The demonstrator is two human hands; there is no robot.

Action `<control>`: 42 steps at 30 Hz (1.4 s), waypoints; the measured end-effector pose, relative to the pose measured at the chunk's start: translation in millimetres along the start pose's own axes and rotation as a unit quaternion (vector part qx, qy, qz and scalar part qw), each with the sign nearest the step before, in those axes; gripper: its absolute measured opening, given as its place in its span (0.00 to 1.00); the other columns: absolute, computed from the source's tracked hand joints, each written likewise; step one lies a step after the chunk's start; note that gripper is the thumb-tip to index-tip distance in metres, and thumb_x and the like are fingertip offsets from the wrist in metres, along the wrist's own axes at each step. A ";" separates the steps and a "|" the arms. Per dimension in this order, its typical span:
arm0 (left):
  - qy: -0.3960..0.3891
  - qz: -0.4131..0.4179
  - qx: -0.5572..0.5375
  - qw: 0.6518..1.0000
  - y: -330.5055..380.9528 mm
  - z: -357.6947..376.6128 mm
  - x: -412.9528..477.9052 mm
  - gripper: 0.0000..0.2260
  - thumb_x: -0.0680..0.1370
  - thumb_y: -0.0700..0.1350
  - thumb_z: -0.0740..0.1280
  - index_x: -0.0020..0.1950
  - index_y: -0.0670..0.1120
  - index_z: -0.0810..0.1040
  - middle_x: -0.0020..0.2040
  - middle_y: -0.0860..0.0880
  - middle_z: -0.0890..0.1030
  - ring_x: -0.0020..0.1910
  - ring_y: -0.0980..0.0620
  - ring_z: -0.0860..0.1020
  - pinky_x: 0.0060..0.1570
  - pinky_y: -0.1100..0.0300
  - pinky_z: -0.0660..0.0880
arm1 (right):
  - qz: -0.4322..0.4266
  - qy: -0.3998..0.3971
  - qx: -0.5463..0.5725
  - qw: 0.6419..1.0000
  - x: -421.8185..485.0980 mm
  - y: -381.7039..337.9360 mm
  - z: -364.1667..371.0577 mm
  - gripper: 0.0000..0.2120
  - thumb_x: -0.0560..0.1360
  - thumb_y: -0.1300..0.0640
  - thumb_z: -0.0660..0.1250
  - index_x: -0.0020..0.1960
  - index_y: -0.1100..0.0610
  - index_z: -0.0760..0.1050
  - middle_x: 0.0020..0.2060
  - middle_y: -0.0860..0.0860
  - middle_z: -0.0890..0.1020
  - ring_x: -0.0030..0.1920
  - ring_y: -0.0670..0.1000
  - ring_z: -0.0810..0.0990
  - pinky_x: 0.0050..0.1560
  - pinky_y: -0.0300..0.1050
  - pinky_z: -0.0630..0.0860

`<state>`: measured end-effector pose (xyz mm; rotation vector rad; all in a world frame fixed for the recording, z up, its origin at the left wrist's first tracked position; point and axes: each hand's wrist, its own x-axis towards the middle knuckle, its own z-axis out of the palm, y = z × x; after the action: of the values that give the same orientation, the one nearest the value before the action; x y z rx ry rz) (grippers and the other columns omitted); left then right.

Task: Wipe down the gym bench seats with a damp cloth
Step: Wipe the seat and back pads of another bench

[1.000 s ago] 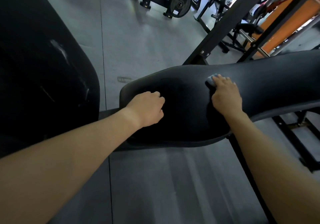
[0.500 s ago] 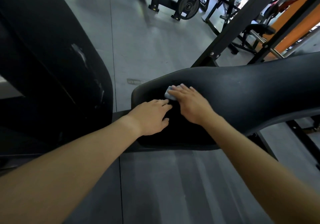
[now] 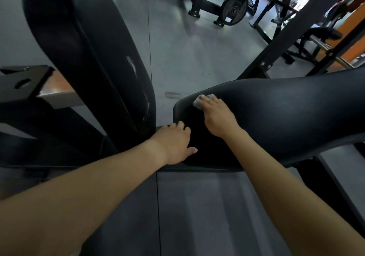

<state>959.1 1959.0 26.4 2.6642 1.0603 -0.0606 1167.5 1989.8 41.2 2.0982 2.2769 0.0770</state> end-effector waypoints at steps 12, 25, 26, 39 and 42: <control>-0.020 0.007 0.033 0.999 2.4 0.0 4.3 0.32 0.84 0.63 0.56 0.79 0.40 0.63 0.74 0.39 0.68 0.69 0.40 0.71 0.63 0.48 0.73 | 0.081 0.028 -0.006 0.996 -5.5 15.7 -13.9 0.30 0.78 0.66 0.56 0.79 0.52 0.63 0.80 0.50 0.62 0.81 0.56 0.55 0.80 0.55 0.51; -0.032 0.011 0.045 0.998 2.9 -7.7 8.0 0.28 0.84 0.62 0.57 0.72 0.42 0.73 0.68 0.39 0.75 0.64 0.43 0.75 0.61 0.49 0.76 | -0.080 -0.035 -0.006 0.996 -46.5 -28.1 -0.7 0.31 0.79 0.58 0.62 0.81 0.51 0.60 0.81 0.49 0.61 0.81 0.52 0.54 0.81 0.52 0.51; -0.032 0.010 0.050 0.998 3.2 -7.3 7.9 0.29 0.84 0.62 0.57 0.75 0.41 0.70 0.71 0.38 0.73 0.67 0.42 0.74 0.63 0.49 0.75 | -0.069 -0.027 -0.013 0.997 -46.3 -18.0 -5.7 0.33 0.77 0.59 0.64 0.80 0.51 0.61 0.80 0.49 0.62 0.81 0.51 0.56 0.81 0.52 0.51; -0.052 -0.011 0.045 0.998 9.3 -7.2 6.3 0.33 0.85 0.62 0.55 0.81 0.40 0.60 0.78 0.36 0.65 0.74 0.40 0.68 0.70 0.47 0.71 | 0.006 0.023 0.023 0.999 -63.8 -23.6 4.6 0.25 0.80 0.61 0.57 0.78 0.55 0.65 0.79 0.53 0.65 0.80 0.57 0.59 0.80 0.58 0.56; -0.043 -0.008 0.029 0.999 11.6 -10.0 0.5 0.26 0.85 0.61 0.56 0.73 0.42 0.73 0.70 0.39 0.73 0.65 0.43 0.75 0.63 0.48 0.75 | -0.056 -0.001 0.033 0.998 -72.3 -33.7 10.3 0.26 0.80 0.60 0.59 0.78 0.54 0.65 0.78 0.52 0.66 0.80 0.55 0.59 0.79 0.56 0.57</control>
<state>966.7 1954.0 38.7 2.6784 1.0682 -0.2121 1140.6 1915.1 28.6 1.9939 2.4242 -0.0043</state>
